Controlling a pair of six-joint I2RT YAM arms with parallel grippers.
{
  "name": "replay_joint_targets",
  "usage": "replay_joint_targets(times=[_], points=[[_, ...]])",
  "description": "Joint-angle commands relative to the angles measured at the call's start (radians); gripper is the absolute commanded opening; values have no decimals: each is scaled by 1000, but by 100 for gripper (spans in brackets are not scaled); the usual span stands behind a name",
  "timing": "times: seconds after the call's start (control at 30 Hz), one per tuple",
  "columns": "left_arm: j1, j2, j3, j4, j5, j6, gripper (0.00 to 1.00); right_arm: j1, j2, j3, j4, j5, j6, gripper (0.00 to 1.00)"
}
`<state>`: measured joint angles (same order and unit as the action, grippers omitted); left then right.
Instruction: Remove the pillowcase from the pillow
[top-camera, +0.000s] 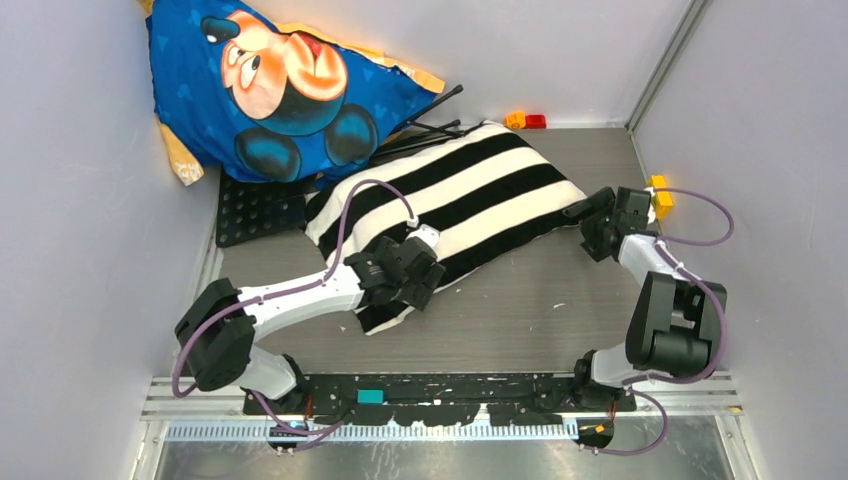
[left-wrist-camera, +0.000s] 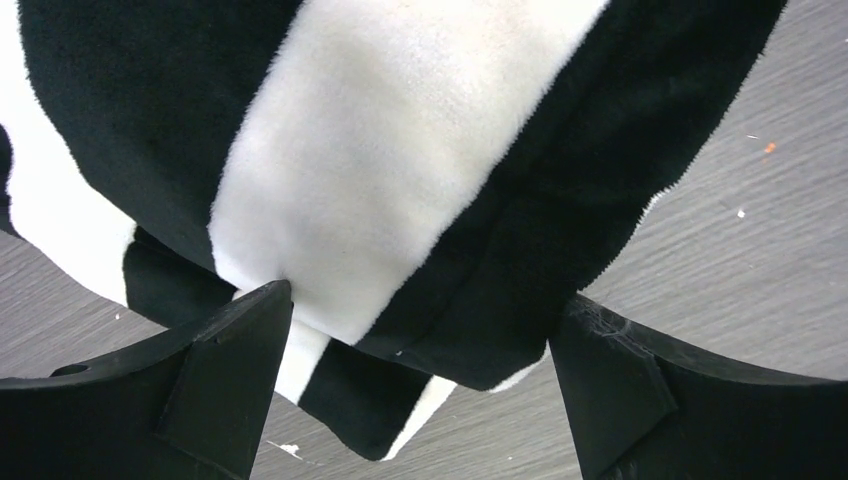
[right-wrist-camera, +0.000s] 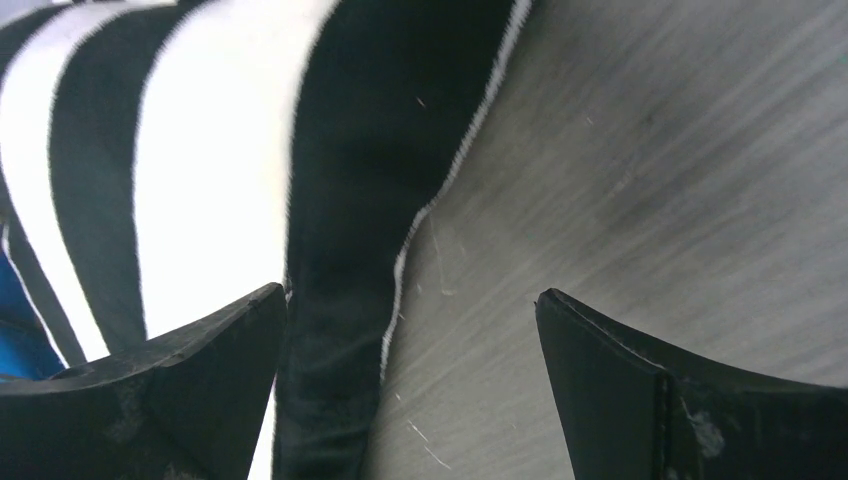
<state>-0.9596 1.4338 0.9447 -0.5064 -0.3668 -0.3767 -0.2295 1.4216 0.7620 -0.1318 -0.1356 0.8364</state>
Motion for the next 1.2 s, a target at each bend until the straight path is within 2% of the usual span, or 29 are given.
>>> replay_joint_targets(times=[0.0, 0.17, 0.23, 0.33, 0.37, 0.4, 0.47, 0.5, 0.57, 0.6, 0.63, 0.83, 0.97, 1.17], points=[[12, 33, 29, 19, -93, -8, 100, -1, 65, 90, 127, 6, 39, 99], [22, 65, 22, 44, -92, -21, 99, -1, 184, 150, 187, 18, 34, 99], [24, 59, 5, 66, -93, -21, 91, -1, 222, 146, 238, 13, 53, 97], [28, 41, -23, 95, -96, -25, 58, -1, 280, 159, 285, -9, 68, 92], [29, 31, -31, 105, -103, -26, 48, -1, 298, 164, 294, -16, 65, 88], [31, 23, -39, 112, -116, -25, 37, -2, 306, 167, 309, -27, 63, 80], [41, 1, -46, 113, -147, -12, 8, -1, 288, 151, 343, -25, 52, 56], [47, -15, -44, 106, -160, -7, 1, -2, 268, 138, 360, -22, 51, 41], [55, -58, -36, 88, -185, 9, 0, -1, 207, 124, 368, -20, 45, 14], [57, -84, -31, 80, -190, 21, 0, -1, 183, 131, 351, -27, 31, 4], [59, -106, -21, 69, -193, 31, 0, -1, 157, 145, 319, -36, 18, 1], [62, -219, 161, -110, -216, 86, 0, -2, -45, 224, 157, -63, -14, 0], [64, -268, 322, -203, -244, 125, 0, 0, -139, 380, -12, -72, -34, 0], [65, -241, 696, -405, -141, 161, 0, 1, -234, 647, -247, -16, -87, 0]])
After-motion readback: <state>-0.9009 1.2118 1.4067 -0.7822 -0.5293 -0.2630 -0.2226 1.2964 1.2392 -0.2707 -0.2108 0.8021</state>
